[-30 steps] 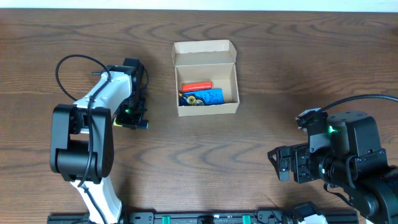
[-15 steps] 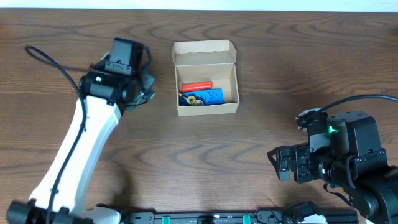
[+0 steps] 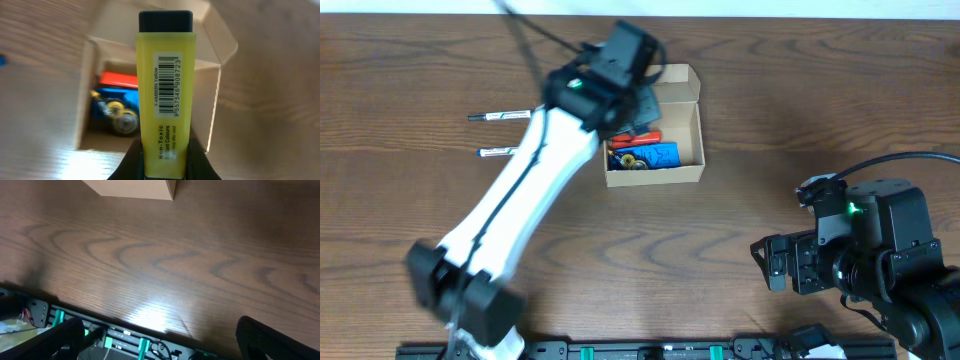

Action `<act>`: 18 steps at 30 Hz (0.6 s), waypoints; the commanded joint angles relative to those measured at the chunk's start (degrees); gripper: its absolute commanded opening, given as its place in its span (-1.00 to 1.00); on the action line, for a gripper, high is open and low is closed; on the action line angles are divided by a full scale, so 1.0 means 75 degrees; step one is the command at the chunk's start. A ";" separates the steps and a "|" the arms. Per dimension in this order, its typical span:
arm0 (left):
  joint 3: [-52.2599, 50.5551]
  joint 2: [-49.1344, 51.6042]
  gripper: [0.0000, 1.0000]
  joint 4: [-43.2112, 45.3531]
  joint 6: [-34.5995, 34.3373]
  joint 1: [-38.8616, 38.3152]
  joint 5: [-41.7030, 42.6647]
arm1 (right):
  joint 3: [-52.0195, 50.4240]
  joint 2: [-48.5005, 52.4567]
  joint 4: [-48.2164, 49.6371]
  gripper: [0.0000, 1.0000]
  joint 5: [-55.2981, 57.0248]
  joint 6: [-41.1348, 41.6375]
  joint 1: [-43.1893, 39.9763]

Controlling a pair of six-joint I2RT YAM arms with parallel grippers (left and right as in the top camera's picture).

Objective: Pack container
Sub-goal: 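Carry the highlighter with the left gripper over the box, then lower the highlighter into the box and open the left gripper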

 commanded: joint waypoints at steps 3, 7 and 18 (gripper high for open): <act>0.0679 0.1160 -0.89 -0.0020 0.1067 -0.0140 0.0799 | -0.0003 0.0009 -0.0006 0.99 -0.0058 0.0079 -0.0061; 0.0746 0.1687 -0.89 0.0175 0.1300 -0.0169 0.1154 | -0.0003 0.0009 -0.0009 0.98 -0.0058 0.0079 -0.0061; 0.0746 0.2261 -0.90 0.0895 0.1090 -0.0417 0.1524 | -0.0003 0.0009 -0.0006 0.99 -0.0058 0.0079 -0.0061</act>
